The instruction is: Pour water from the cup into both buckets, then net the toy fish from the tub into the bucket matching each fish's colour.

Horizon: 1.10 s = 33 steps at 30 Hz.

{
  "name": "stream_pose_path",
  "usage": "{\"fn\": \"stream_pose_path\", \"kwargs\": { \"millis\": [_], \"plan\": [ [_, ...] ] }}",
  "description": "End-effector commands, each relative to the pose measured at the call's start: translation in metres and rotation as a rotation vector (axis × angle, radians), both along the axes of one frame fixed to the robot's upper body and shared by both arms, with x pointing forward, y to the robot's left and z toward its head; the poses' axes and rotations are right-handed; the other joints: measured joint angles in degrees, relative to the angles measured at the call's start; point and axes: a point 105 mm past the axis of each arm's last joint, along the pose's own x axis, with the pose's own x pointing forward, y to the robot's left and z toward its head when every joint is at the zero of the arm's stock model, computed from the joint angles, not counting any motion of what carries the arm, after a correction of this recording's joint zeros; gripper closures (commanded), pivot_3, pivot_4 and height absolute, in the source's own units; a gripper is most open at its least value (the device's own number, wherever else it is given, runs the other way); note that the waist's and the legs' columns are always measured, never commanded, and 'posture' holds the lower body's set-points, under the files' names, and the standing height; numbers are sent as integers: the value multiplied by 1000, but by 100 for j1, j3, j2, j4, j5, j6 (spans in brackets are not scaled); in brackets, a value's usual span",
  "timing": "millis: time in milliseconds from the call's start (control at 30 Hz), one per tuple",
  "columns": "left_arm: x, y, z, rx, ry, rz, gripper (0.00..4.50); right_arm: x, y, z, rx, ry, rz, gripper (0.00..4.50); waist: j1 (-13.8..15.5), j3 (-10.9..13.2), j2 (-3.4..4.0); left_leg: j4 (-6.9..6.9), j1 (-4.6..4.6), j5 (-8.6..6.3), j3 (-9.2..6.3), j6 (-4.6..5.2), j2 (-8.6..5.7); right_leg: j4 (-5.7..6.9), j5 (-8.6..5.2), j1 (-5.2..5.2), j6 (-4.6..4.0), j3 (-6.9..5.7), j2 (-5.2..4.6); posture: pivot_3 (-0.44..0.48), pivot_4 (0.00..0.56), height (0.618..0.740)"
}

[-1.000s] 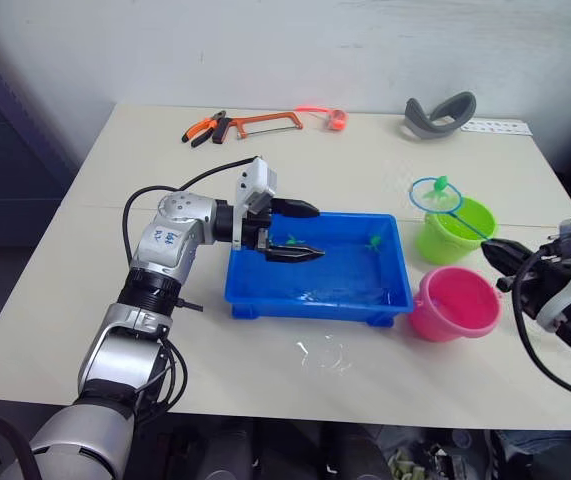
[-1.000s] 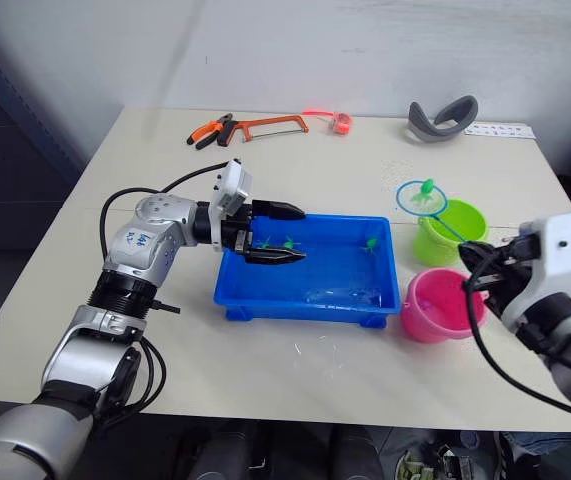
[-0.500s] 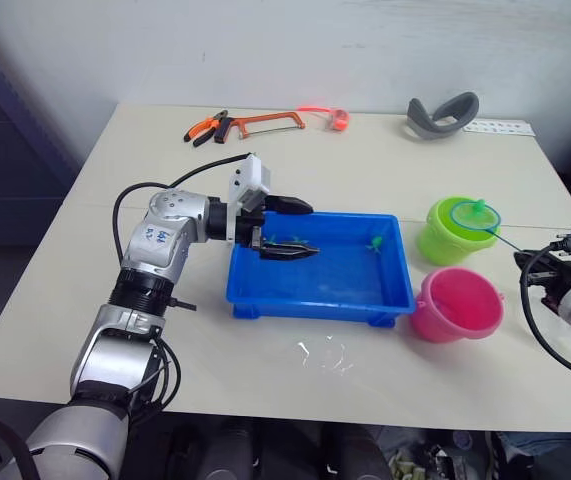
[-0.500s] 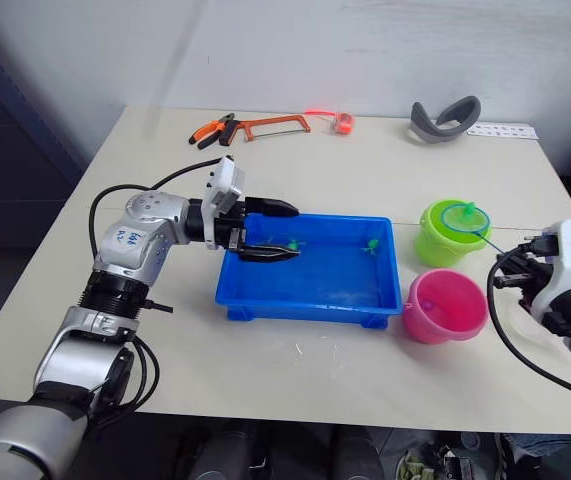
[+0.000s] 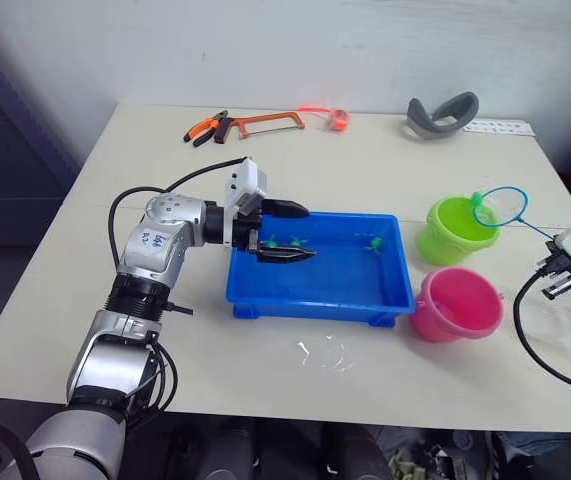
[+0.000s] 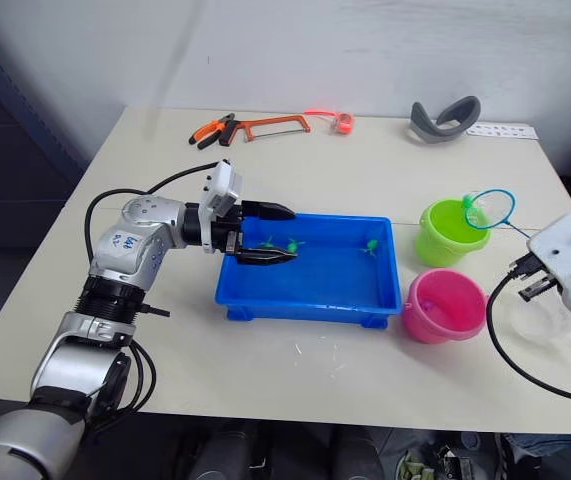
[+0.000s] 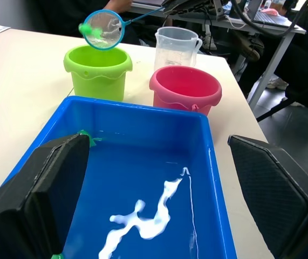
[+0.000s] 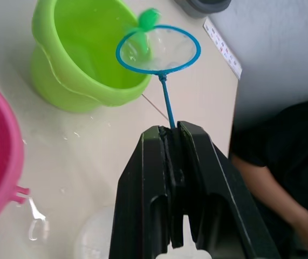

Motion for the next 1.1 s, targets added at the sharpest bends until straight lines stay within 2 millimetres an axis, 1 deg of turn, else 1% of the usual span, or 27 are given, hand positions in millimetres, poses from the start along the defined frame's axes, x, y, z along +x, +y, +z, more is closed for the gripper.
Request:
{"fn": "stream_pose_path", "kwargs": {
  "millis": [33,67,133,200,233,267,333,400,433,500,533,600,667,767,833,900,967,1100],
  "plan": [
    [-3,-1,15,-32,-50,-13,24,5,-2,21,-402,-21,86,4500,-5,0,0,0,0,1,0,-1,1,-1,0,0,0,0,1,0,150,740],
    [-4,-1,15,-33,-51,-13,24,5,-1,23,-441,-24,99,4500,-5,0,0,0,0,1,1,-1,1,-1,0,0,0,0,1,0,150,740],
    [-3,-1,15,-33,-52,-13,24,6,-1,25,-443,-33,108,4500,-7,1,2,0,0,1,4,-1,-1,0,0,-3,0,3,0,0,150,740],
    [-3,-1,15,-33,-54,-14,24,6,1,30,-374,-59,104,4500,-9,1,2,0,1,1,4,-2,1,0,0,-3,0,3,1,0,150,740],
    [-3,-1,15,-33,-54,-14,24,5,3,33,-307,-80,100,4500,-9,1,2,0,2,1,4,-3,2,0,0,-3,0,3,1,0,150,740],
    [-4,0,16,-34,-56,-14,24,4,8,37,-180,-105,102,4500,-9,1,2,0,2,2,3,-3,3,0,0,-2,0,3,2,0,150,740],
    [-4,1,17,-34,-58,-14,24,1,20,39,6,-129,138,4500,-8,1,1,1,2,6,2,-11,6,0,0,-1,0,2,5,0,150,740],
    [-5,3,16,-29,-59,-15,24,-2,29,45,229,-156,123,4500,-3,2,0,4,2,8,-3,-14,9,-1,1,3,1,-1,8,0,150,740],
    [-6,4,16,-27,-60,-16,24,-3,32,46,303,-160,115,4500,-2,2,-1,3,3,8,-4,-15,9,1,1,4,1,0,7,0,150,740],
    [-7,6,16,-20,-59,-17,24,-3,50,47,560,-142,144,4500,-6,2,0,5,2,9,-10,-17,12,3,1,5,0,-2,9,0,150,740],
    [-7,6,15,-18,-59,-17,24,-3,59,47,648,-122,162,4500,-12,2,0,5,2,9,-12,-17,14,3,1,6,0,-2,9,0,150,740],
    [-7,7,15,-10,-61,-16,24,-5,84,40,818,-33,228,4500,-20,2,1,5,2,9,-14,-18,14,4,2,6,-2,-2,7,0,150,740],
    [-7,8,14,0,-64,-12,24,-10,106,27,930,94,278,4500,-18,2,1,4,3,9,-17,-18,18,3,3,6,-4,-4,7,0,150,740],
    [-6,12,12,20,-69,-1,24,-17,123,6,1017,242,271,4500,4,2,1,-5,1,6,-20,-13,16,2,2,4,-6,-3,0,0,150,740],
    [-5,15,10,40,-72,4,24,-21,132,-10,1080,333,251,4500,5,2,1,-5,-4,2,-19,-6,11,2,2,5,-6,-5,-8,0,150,740],
    [-6,20,5,74,-76,6,24,-23,135,-23,1111,380,209,4500,-7,2,1,-5,-4,-2,-14,2,4,2,2,6,-5,-6,-35,0,150,740],
    [-6,24,2,100,-83,9,24,-24,134,-33,1119,403,165,4500,-16,2,1,-5,-4,-4,-8,5,-1,2,2,5,-4,-13,-51,0,150,740],
    [-7,30,-4,139,-79,16,24,-21,134,-49,1180,430,89,4500,-18,2,1,-4,-3,-4,-3,7,-4,-1,2,0,-4,-13,-31,0,150,740]
  ]
}}
